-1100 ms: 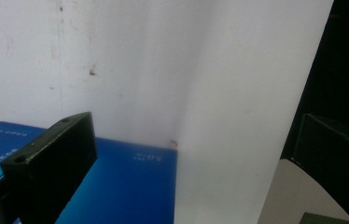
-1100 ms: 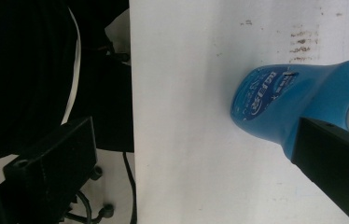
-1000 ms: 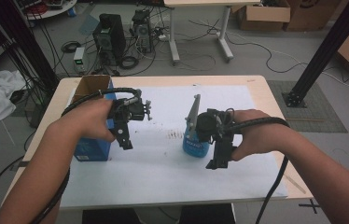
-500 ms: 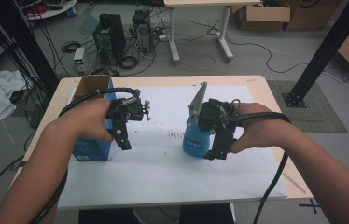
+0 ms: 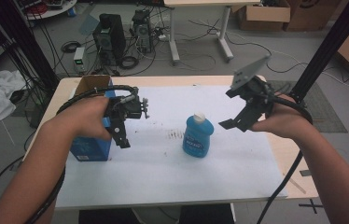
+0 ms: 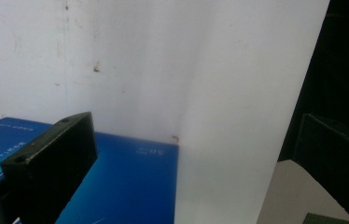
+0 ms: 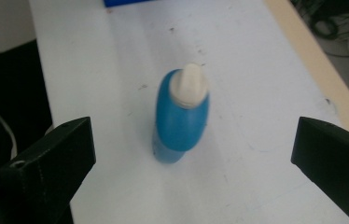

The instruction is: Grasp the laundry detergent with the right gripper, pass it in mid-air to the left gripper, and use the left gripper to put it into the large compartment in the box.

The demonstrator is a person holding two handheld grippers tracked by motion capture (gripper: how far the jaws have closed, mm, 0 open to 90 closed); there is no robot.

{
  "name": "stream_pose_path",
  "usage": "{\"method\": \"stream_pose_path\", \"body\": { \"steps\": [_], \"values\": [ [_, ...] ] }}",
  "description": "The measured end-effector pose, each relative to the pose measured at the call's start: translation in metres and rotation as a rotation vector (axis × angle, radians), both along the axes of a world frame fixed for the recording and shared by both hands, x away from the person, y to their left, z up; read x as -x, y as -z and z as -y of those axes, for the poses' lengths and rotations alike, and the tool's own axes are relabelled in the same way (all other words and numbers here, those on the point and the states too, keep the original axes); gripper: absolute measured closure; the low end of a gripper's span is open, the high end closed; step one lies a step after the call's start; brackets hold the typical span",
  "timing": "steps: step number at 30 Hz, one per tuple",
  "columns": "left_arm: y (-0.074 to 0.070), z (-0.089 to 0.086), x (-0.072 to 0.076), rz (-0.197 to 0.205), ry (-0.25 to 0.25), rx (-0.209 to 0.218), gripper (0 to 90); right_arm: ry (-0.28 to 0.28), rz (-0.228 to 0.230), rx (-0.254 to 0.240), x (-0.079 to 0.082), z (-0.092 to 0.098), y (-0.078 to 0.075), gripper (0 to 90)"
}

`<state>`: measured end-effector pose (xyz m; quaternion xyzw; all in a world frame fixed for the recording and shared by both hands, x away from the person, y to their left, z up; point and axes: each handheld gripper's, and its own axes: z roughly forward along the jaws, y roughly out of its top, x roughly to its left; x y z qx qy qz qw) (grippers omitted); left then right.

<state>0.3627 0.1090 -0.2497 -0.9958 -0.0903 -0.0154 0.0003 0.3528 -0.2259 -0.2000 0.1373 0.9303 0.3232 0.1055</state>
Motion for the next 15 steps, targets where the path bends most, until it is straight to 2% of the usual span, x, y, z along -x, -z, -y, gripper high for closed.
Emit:
{"method": "stream_pose_path", "body": {
  "steps": [2, 8, 15],
  "values": [
    [0.000, -0.001, 0.000, -0.001, -0.001, 0.003, 0.0, 0.038, 0.000, -0.055, -0.002, 0.017, 0.007, 0.0],
    [0.001, -0.003, 0.000, 0.000, 0.000, 0.012, 0.0, 0.088, 0.010, -0.190, 0.000, 0.051, 0.035, 0.0],
    [0.002, -0.005, 0.000, 0.002, 0.001, 0.019, 0.0, 0.113, 0.042, -0.309, 0.003, 0.066, 0.082, 0.0]
  ]
}}
